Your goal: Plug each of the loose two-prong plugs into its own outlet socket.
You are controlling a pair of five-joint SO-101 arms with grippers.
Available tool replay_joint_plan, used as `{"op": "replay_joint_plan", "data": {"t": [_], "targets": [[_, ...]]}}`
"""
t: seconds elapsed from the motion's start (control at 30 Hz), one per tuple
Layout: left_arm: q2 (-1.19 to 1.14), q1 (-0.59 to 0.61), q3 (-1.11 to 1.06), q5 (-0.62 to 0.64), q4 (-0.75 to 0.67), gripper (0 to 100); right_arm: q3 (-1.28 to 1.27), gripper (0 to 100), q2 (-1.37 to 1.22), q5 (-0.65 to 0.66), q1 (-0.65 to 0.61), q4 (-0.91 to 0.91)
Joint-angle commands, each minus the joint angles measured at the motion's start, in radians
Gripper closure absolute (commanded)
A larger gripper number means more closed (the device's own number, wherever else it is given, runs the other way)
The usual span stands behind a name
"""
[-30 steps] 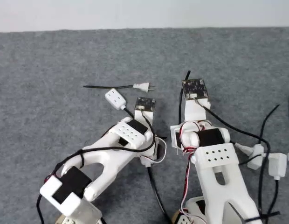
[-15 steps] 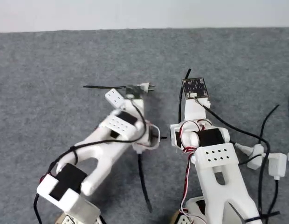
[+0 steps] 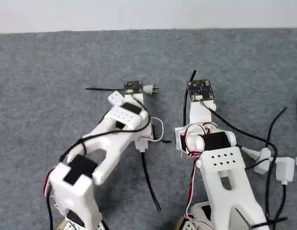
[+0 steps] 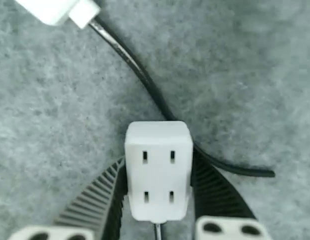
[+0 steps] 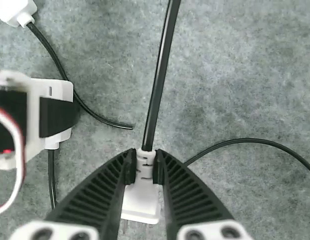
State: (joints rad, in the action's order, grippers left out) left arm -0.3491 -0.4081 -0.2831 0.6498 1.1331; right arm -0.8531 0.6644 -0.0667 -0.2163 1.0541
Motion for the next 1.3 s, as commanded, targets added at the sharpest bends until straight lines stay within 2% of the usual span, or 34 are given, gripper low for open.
{"op": "replay_joint_plan", "data": {"t": [0.0,0.3,0.5,0.6,0.7,0.8,0.87,0.97,1.07,1.27], "targets": [[-0.046,0.009,0.101,0.025,0.101,82,0.011,99.0,-0.002,0.006,0.010,-0.016],[0.150,0.011,-0.038,0.017,0.060,71,0.011,99.0,-0.002,0.008,0.008,-0.016],[0.370,0.072,-0.159,-0.110,0.058,71,0.011,99.0,-0.002,0.008,0.007,-0.016],[0.436,0.135,-0.225,-0.236,0.058,72,0.011,99.0,0.008,0.009,-0.008,-0.016],[0.459,0.233,-0.255,-0.397,0.060,80,0.011,99.0,0.016,0.046,-0.059,-0.010],[0.440,0.341,-0.257,-0.551,0.055,100,0.011,99.0,0.061,0.072,-0.102,-0.005],[0.407,0.397,-0.274,-0.620,0.051,97,0.011,99.0,0.111,0.103,-0.139,0.010],[0.339,0.430,-0.308,-0.686,0.037,99,0.006,99.0,0.203,0.129,-0.228,0.041],[0.307,0.400,-0.332,-0.815,0.046,99,-0.025,99.0,0.282,0.132,-0.317,0.041],[0.319,0.304,-0.377,-0.861,0.021,99,-0.104,99.0,0.358,0.144,-0.472,0.044]]}}
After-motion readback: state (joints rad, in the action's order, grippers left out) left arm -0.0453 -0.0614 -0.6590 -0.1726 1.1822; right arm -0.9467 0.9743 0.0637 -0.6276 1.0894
